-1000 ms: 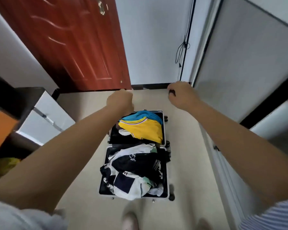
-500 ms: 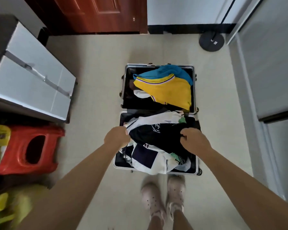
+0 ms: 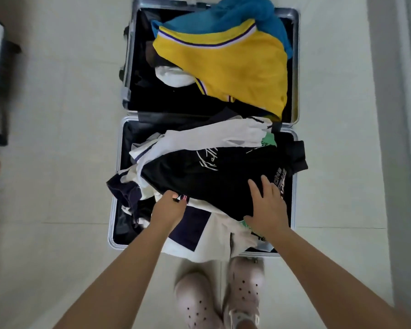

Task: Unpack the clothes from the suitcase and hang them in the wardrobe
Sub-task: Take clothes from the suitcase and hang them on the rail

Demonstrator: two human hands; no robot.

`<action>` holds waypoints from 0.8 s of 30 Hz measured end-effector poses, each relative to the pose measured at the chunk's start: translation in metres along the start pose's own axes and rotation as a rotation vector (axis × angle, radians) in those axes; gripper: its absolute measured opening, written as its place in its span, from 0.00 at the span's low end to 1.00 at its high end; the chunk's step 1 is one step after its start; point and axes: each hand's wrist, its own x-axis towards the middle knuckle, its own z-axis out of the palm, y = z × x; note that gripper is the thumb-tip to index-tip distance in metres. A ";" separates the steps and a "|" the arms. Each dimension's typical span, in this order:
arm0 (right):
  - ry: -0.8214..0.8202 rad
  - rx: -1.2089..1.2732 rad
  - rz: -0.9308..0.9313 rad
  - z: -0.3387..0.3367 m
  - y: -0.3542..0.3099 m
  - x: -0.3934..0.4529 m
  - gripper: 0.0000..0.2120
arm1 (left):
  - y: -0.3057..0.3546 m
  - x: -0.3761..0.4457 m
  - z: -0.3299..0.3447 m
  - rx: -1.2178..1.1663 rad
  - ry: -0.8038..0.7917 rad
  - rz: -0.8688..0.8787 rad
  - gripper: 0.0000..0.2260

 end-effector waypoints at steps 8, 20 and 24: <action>0.102 0.229 0.118 0.020 0.029 0.050 0.09 | -0.005 0.038 0.035 -0.586 -0.149 -0.257 0.11; -0.564 0.800 0.040 -0.057 0.059 -0.009 0.21 | 0.077 -0.003 -0.004 -1.456 -0.227 -0.170 0.14; -0.660 0.599 -0.043 -0.072 0.055 -0.032 0.18 | 0.097 -0.060 -0.030 -1.468 -0.444 -0.053 0.15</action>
